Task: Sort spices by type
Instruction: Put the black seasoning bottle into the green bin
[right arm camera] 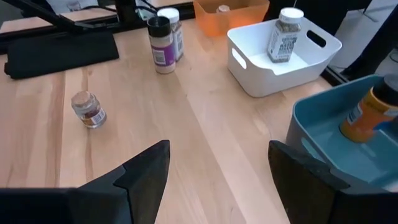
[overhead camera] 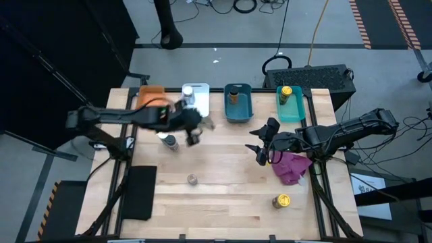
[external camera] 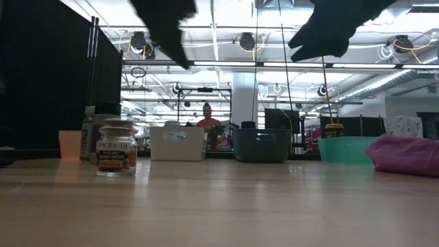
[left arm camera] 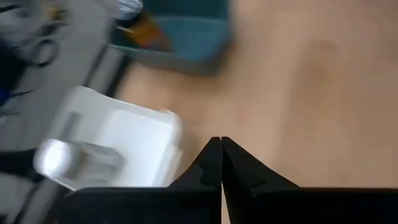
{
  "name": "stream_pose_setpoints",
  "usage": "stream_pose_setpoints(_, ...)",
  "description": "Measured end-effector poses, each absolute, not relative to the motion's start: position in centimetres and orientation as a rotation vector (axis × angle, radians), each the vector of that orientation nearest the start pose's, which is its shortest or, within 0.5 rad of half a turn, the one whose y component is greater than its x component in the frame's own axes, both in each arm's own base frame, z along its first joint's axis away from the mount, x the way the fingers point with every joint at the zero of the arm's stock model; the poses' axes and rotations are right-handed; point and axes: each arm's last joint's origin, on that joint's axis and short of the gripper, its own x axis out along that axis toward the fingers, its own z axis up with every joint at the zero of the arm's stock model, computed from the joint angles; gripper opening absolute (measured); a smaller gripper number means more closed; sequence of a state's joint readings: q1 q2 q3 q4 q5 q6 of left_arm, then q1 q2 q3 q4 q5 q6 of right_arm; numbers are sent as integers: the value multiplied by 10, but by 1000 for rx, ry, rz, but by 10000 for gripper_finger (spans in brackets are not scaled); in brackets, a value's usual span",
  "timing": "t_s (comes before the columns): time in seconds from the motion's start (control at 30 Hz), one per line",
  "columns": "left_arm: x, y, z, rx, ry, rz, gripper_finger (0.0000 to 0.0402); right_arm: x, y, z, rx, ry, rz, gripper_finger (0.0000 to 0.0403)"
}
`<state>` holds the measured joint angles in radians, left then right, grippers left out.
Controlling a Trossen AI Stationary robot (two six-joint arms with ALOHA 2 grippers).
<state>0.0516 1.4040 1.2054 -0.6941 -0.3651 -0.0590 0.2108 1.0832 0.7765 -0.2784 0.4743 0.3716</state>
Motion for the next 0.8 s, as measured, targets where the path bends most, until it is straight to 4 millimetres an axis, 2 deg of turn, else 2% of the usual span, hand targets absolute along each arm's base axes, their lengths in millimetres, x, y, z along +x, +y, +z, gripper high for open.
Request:
stream_pose_setpoints(0.1, 265, -7, 295, 56, 862, 293, 2, 224, 34, 267, 168, 498, -365, 256)
stream_pose_setpoints(0.2, 246, -33, 290, 15, 845, 224, 2, 224, 32, 264, 165, 492, -483, 255)
stream_pose_setpoints(0.37, 225, -60, 286, -17, 836, 161, 5, 226, 29, 253, 186, 537, -561, 245)
stream_pose_setpoints(0.53, 222, -71, 288, 4, 813, 108, 24, 233, 30, 259, 220, 533, -562, 231)
stream_pose_setpoints(0.8, 219, -69, 285, -27, 870, 97, 30, 241, 41, 279, 216, 521, -445, 217)
